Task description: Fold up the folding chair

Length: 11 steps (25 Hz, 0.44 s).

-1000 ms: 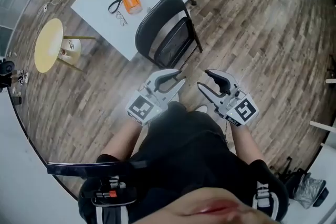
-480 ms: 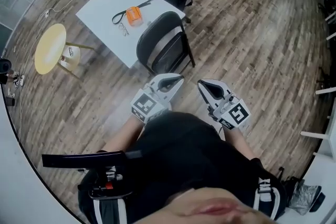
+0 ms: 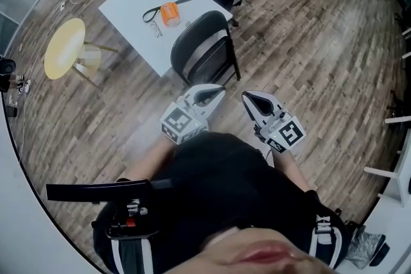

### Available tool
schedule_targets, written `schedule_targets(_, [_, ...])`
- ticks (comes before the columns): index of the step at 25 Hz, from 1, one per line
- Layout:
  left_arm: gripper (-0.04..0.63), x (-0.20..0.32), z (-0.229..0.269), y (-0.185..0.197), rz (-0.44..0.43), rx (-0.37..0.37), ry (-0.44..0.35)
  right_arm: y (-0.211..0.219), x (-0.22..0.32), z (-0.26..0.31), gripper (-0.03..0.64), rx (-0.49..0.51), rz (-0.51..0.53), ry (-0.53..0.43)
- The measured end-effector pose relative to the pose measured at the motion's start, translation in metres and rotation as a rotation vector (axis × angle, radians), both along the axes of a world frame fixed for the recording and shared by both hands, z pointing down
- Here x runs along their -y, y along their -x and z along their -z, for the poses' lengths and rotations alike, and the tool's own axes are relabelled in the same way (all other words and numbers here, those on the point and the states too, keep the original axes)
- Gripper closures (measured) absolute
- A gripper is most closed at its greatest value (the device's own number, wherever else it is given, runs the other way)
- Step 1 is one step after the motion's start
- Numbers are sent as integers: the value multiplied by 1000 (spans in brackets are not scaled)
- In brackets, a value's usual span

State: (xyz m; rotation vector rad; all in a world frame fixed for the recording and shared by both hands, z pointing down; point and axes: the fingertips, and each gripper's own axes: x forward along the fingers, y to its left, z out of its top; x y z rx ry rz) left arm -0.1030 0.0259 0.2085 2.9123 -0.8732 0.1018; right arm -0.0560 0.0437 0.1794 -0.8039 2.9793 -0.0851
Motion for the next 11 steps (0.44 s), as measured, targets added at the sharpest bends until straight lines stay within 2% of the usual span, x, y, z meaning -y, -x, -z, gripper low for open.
schedule_targets(11, [591, -2, 3, 0, 6, 6, -4, -1, -2, -1, 607, -17, 26, -11])
